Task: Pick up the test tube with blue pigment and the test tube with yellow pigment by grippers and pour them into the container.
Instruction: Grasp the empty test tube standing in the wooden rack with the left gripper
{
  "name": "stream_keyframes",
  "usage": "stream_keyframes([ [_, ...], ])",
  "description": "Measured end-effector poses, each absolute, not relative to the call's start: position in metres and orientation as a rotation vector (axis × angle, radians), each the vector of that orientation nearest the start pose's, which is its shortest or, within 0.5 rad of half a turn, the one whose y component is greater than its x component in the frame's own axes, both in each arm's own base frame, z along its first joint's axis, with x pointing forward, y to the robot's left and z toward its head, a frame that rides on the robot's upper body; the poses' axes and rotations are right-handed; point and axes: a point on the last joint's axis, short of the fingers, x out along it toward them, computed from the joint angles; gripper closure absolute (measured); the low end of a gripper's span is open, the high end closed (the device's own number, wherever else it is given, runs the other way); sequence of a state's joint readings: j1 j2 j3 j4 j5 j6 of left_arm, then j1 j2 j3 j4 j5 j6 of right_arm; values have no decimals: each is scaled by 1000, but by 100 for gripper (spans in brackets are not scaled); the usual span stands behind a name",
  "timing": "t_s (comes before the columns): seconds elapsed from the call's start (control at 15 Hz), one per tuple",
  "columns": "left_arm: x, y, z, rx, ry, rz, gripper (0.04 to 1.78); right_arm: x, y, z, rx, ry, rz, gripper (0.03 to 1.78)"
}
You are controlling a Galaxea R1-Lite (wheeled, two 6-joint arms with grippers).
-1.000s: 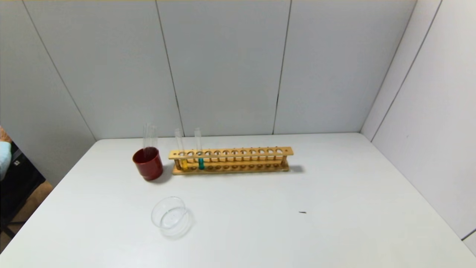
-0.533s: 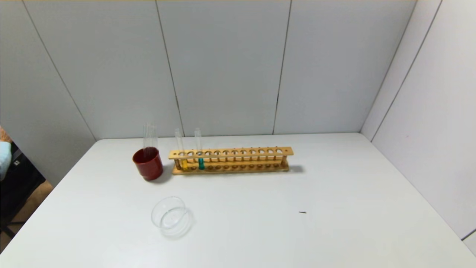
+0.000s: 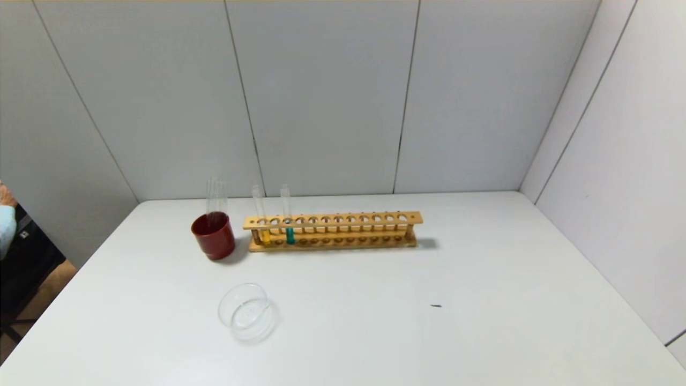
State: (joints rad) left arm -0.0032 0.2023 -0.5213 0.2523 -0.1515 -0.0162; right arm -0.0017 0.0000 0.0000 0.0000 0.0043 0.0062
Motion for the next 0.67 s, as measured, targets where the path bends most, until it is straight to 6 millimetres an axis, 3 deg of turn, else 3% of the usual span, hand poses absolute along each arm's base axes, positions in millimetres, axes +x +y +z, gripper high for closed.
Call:
stream_keyframes([
  [0.13,-30,-4,230,-11,-16,-168,7,-23,0,75,6,0,3,6],
  [0.33,23,-4,267,12,62,-179,7,-23,0,75,6,0,3,6],
  [0.47,62,-6,277,23,102,-204,7,-23,0,75,6,0,3,6],
  [0.67,117,-15,277,27,150,-267,7,-23,0,75,6,0,3,6],
])
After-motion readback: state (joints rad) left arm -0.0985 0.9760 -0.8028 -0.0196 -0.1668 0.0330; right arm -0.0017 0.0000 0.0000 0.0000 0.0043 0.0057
